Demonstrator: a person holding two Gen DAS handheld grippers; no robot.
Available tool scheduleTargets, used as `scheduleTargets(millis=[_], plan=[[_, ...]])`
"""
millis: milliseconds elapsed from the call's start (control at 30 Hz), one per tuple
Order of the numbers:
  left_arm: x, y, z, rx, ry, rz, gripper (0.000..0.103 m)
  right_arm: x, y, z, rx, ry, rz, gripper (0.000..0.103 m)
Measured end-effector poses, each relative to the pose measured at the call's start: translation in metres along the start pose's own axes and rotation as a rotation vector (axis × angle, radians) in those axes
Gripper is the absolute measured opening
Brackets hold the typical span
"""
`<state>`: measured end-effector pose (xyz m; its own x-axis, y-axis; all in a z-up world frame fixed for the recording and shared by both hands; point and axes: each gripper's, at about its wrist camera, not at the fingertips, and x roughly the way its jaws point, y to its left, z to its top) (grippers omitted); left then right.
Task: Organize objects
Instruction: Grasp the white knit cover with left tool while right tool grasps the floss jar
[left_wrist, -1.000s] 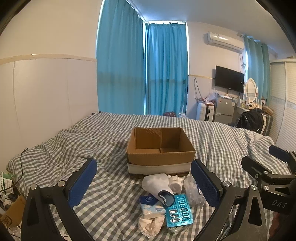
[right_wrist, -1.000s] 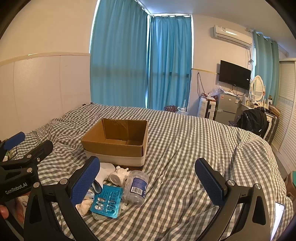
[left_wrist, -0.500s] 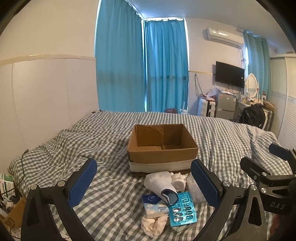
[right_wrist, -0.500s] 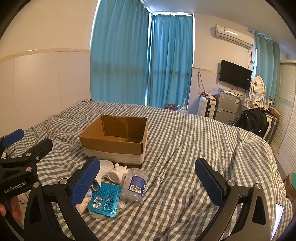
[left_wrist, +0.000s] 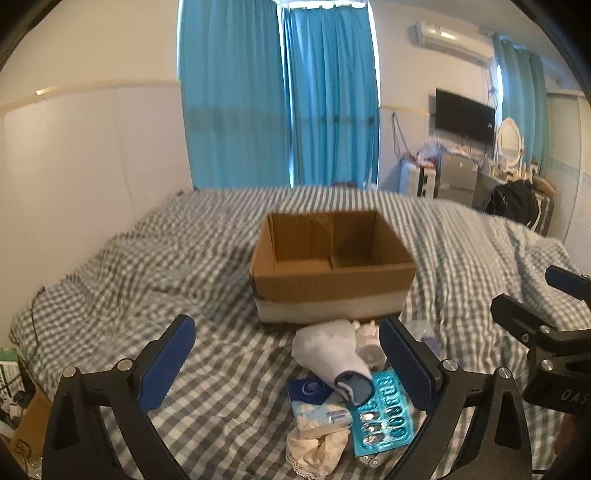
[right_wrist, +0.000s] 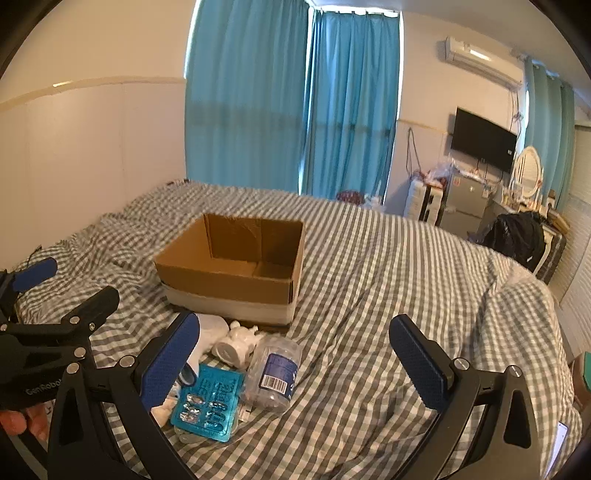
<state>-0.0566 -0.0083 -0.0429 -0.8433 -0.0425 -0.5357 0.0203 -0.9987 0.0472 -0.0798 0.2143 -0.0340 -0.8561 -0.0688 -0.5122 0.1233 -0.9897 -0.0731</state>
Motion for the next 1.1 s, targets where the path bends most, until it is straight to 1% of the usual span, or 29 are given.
scheduleTargets(millis=[100, 200, 267, 333, 433, 467, 533, 567, 600, 667, 700, 733, 767, 800, 867, 900, 967, 1000, 1033, 1100], plan=[[0.023, -0.002, -0.010, 0.014, 0.058, 0.002, 0.101, 0.023, -0.004, -0.008, 0.006, 0.056, 0.006, 0.103], [0.044, -0.005, -0.018, 0.024, 0.115, -0.014, 0.098, 0.045, -0.005, -0.019, 0.007, 0.118, 0.018, 0.102], [0.057, -0.007, -0.023, 0.030, 0.152, -0.027, 0.098, 0.057, -0.005, -0.025, 0.004, 0.152, 0.018, 0.101], [0.068, -0.011, -0.026, 0.034, 0.179, -0.046, 0.097, 0.074, -0.006, -0.031, 0.003, 0.197, 0.019, 0.097], [0.092, -0.019, -0.029, 0.059, 0.218, -0.077, 0.097, 0.100, -0.006, -0.040, 0.011, 0.265, 0.037, 0.095], [0.099, -0.022, -0.030, 0.068, 0.229, -0.071, 0.097, 0.105, -0.005, -0.042, 0.009, 0.280, 0.039, 0.094], [0.116, -0.024, -0.032, 0.084, 0.258, -0.069, 0.097, 0.120, -0.002, -0.048, -0.003, 0.322, 0.045, 0.084], [0.121, -0.024, -0.032, 0.085, 0.266, -0.076, 0.096, 0.126, -0.001, -0.051, -0.005, 0.339, 0.054, 0.082], [0.126, -0.025, -0.032, 0.086, 0.272, -0.090, 0.094, 0.133, -0.001, -0.055, -0.001, 0.363, 0.070, 0.080], [0.135, -0.029, -0.034, 0.095, 0.294, -0.140, 0.082, 0.142, -0.001, -0.058, 0.006, 0.387, 0.088, 0.080], [0.139, -0.031, -0.034, 0.100, 0.304, -0.159, 0.079, 0.146, 0.000, -0.059, 0.011, 0.394, 0.100, 0.080], [0.144, -0.034, -0.037, 0.111, 0.315, -0.174, 0.071, 0.151, 0.001, -0.060, 0.015, 0.402, 0.113, 0.080], [0.146, -0.034, -0.038, 0.121, 0.319, -0.178, 0.068, 0.155, 0.003, -0.061, 0.008, 0.407, 0.116, 0.080], [0.148, -0.034, -0.040, 0.131, 0.318, -0.183, 0.068, 0.159, 0.007, -0.062, -0.010, 0.413, 0.116, 0.080], [0.150, -0.029, -0.043, 0.118, 0.317, -0.214, 0.064, 0.169, 0.013, -0.067, -0.028, 0.438, 0.114, 0.079], [0.150, -0.026, -0.044, 0.104, 0.316, -0.225, 0.063, 0.175, 0.012, -0.072, -0.017, 0.458, 0.125, 0.076], [0.146, -0.022, -0.044, 0.080, 0.311, -0.241, 0.056, 0.180, 0.009, -0.078, 0.005, 0.471, 0.146, 0.069], [0.146, -0.020, -0.043, 0.073, 0.309, -0.244, 0.056, 0.181, 0.008, -0.080, 0.022, 0.471, 0.163, 0.063], [0.143, -0.018, -0.042, 0.064, 0.307, -0.248, 0.052, 0.180, 0.007, -0.080, 0.028, 0.467, 0.166, 0.063], [0.135, -0.014, -0.043, 0.050, 0.302, -0.256, 0.050, 0.174, 0.007, -0.079, 0.008, 0.448, 0.145, 0.063]])
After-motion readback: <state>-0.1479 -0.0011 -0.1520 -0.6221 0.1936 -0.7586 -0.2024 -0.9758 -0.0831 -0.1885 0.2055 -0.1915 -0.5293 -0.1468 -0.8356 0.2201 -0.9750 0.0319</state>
